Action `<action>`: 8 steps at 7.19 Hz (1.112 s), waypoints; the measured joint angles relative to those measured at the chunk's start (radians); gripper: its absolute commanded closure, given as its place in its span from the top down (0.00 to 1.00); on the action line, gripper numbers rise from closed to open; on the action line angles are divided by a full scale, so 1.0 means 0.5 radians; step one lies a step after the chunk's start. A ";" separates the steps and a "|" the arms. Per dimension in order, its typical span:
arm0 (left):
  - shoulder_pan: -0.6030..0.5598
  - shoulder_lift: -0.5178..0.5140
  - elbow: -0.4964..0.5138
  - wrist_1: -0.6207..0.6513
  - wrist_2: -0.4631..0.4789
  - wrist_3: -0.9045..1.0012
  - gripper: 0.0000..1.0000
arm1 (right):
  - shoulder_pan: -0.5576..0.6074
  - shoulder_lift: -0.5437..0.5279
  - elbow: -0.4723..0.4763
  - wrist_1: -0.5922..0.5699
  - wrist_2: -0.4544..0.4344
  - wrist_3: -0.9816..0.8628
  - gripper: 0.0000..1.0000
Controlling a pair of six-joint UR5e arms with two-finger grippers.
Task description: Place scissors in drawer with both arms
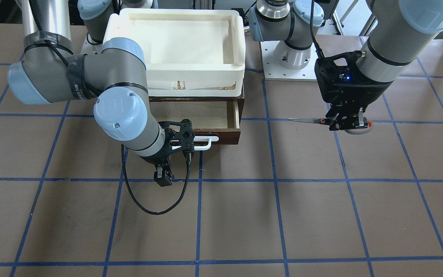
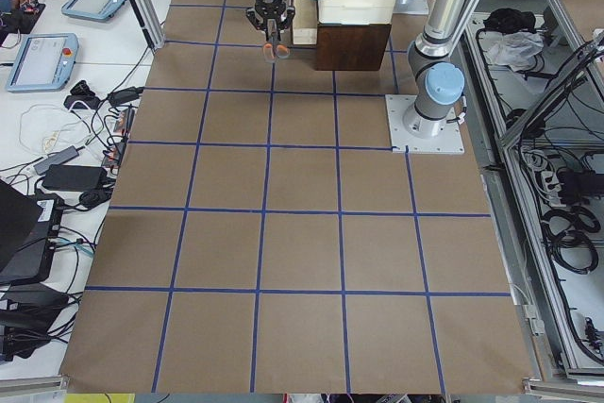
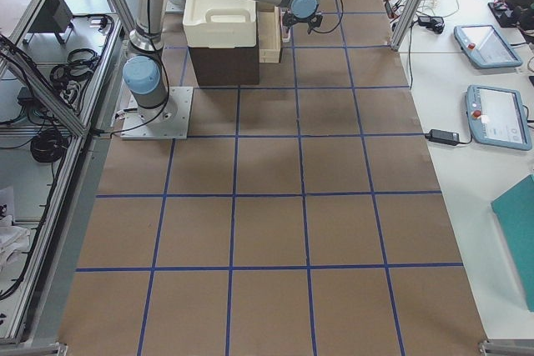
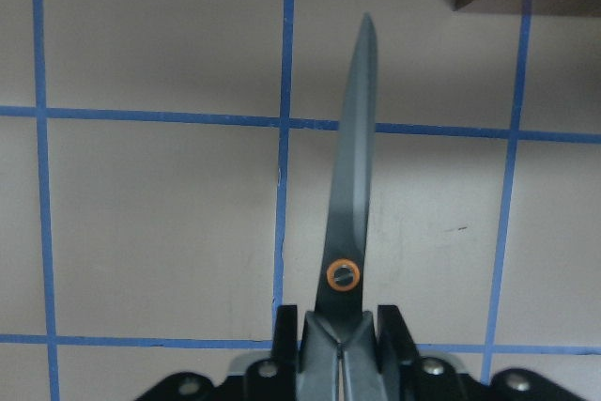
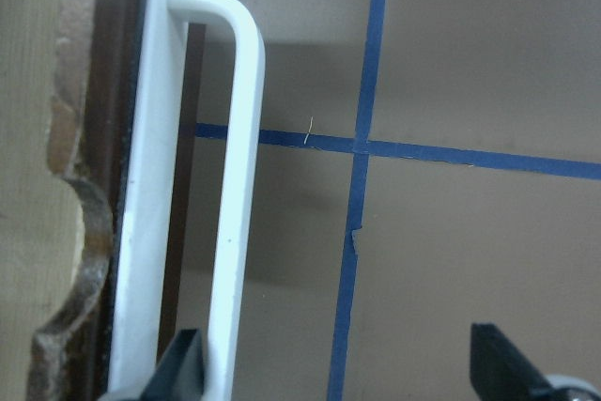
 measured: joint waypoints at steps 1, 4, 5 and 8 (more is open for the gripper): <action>0.000 -0.002 0.000 0.000 -0.002 0.000 0.00 | -0.003 0.001 0.000 -0.046 0.014 0.006 1.00; 0.000 -0.004 -0.001 0.000 -0.003 -0.003 0.00 | -0.006 0.009 -0.002 -0.111 0.021 0.002 1.00; 0.000 -0.004 -0.002 0.000 -0.003 -0.003 0.00 | -0.007 0.012 -0.007 -0.122 0.020 -0.002 1.00; 0.000 -0.008 -0.003 0.000 -0.004 -0.005 0.00 | -0.012 0.036 -0.030 -0.179 0.024 -0.004 1.00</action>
